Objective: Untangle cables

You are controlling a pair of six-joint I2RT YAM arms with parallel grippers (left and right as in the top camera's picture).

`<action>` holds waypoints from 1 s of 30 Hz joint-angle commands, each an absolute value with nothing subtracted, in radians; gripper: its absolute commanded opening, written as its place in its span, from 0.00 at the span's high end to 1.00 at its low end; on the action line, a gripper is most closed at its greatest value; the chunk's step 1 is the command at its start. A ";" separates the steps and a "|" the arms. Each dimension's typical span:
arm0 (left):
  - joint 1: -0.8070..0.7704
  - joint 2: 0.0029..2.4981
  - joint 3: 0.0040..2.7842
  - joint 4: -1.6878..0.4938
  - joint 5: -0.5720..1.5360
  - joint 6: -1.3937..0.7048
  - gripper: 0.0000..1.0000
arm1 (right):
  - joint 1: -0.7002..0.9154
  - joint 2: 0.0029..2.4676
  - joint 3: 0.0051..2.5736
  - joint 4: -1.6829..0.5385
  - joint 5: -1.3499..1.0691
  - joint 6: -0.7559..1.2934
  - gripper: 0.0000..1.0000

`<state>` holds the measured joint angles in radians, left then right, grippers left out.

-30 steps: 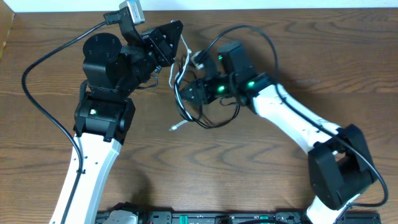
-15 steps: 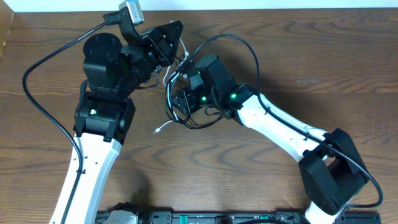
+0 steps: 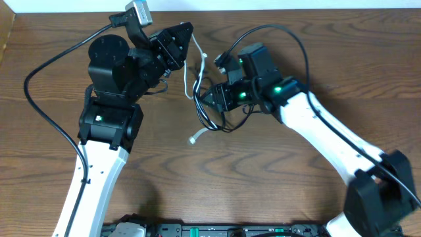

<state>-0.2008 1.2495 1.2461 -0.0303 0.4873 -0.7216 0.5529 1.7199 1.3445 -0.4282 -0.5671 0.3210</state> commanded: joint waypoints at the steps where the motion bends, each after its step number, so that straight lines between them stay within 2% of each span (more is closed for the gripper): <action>1: -0.197 1.266 1.257 -0.026 0.478 -0.764 0.92 | 0.559 1.671 1.346 -0.441 -0.492 0.327 0.51; 4: -0.197 1.276 1.257 -0.026 0.478 -0.773 0.93 | 0.572 1.671 1.346 -0.440 -0.454 0.347 0.51; 8: -0.197 1.276 1.257 -0.026 0.454 -0.810 0.93 | 0.614 1.671 1.346 -0.395 -0.455 0.289 0.42; 20: -0.197 1.276 1.257 -0.026 0.452 -0.811 0.93 | 0.669 1.713 1.345 -0.406 -0.441 0.253 0.48; 24: -0.197 1.276 1.257 -0.026 0.452 -0.811 0.93 | 0.670 1.779 1.345 -0.349 -0.432 0.247 0.50; 26: -0.197 1.276 1.257 -0.026 0.452 -0.811 0.93 | 0.674 1.799 1.345 -0.334 -0.432 0.225 0.58; 27: -0.197 1.276 1.257 -0.026 0.452 -0.810 0.92 | 0.676 1.809 1.345 -0.332 -0.425 0.211 0.70; 28: -0.197 1.276 1.257 -0.026 0.452 -0.810 0.93 | 0.676 1.813 1.345 -0.332 -0.417 0.211 0.75; 30: -0.197 1.276 1.257 -0.026 0.451 -0.809 0.93 | 0.673 1.815 1.345 -0.349 -0.355 0.217 0.99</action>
